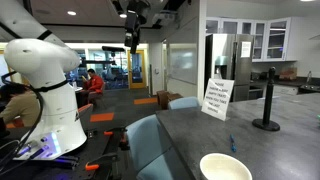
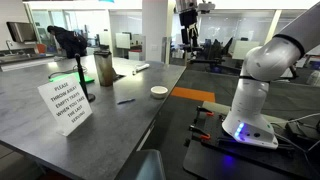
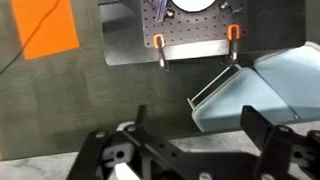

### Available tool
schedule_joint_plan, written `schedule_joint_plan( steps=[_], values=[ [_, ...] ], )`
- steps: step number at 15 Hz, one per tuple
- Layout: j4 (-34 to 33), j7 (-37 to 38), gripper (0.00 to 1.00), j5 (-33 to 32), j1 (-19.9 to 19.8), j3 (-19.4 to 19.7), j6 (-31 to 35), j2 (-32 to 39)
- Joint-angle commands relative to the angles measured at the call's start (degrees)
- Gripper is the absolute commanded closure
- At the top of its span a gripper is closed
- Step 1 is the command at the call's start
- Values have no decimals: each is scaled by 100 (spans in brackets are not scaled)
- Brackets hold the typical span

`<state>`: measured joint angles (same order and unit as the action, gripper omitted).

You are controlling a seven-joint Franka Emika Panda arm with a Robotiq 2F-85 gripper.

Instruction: Put the pen in the bowl

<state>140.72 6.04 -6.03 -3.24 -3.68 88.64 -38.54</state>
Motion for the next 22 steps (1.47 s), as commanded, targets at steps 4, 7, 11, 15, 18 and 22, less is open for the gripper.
schedule_joint_plan(
  steps=[4, 7, 11, 15, 18, 22],
  values=[
    [-11, 47, 0, -34, 95, 73, -15, 8],
    [-11, 47, 0, -34, 95, 73, -15, 8],
    [-96, -41, 0, -97, 109, 87, 76, 155],
    [-409, -651, 0, -405, 212, 224, 650, 828],
    [-649, -1473, 0, -892, 283, 331, 1570, 1553],
    [-1019, -2690, 0, -1078, 320, 575, 2655, 2689]
  ],
)
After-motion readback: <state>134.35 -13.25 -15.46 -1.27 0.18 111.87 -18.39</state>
